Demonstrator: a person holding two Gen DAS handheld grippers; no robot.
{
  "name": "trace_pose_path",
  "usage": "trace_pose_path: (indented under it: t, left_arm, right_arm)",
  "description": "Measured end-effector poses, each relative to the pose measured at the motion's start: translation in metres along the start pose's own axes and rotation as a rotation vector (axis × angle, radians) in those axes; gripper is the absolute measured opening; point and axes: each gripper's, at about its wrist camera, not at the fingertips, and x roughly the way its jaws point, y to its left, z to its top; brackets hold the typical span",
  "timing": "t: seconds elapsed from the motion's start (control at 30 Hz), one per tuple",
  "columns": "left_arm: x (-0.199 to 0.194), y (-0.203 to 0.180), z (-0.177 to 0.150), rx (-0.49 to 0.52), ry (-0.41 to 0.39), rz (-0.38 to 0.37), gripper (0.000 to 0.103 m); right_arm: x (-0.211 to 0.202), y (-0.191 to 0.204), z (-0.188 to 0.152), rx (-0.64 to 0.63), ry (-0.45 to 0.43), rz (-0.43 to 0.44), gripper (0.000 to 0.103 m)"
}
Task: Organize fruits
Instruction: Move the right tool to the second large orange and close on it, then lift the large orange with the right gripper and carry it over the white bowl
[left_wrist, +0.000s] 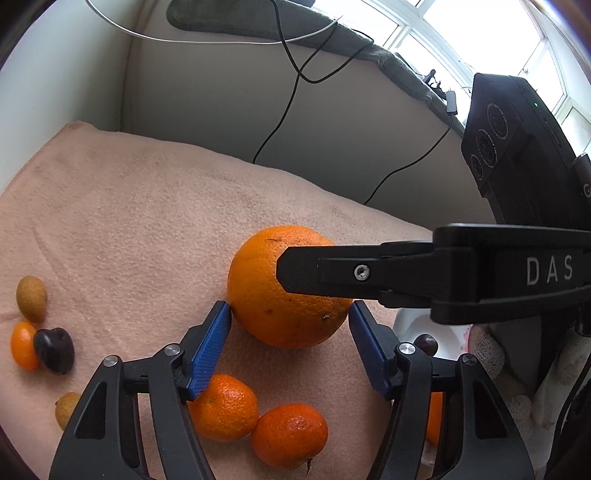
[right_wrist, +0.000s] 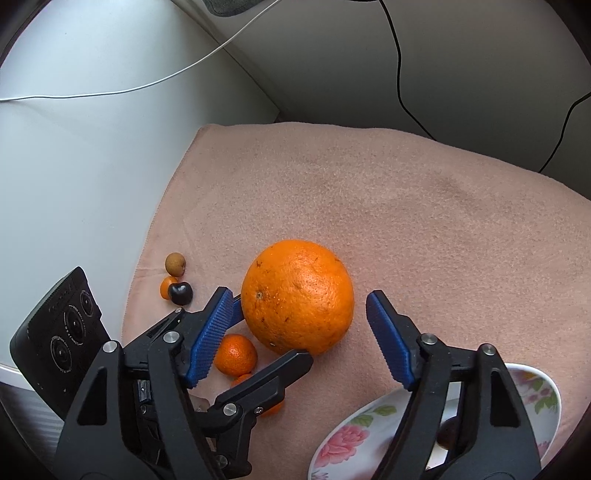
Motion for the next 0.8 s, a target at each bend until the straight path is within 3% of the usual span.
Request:
trace_pose_path:
  t: [0.1,0.8]
  left_arm:
    - [0.002,0.000,0.002,-0.003,0.002,0.001,0.065]
    - [-0.008,-0.016,0.001,0.032,-0.038,0.011,0.063]
  right_arm:
    - [0.002,0.000,-0.001,0.002,0.013,0.004,0.067]
    - [-0.021,-0.006,-0.009,0.019,-0.039,0.024,0.065]
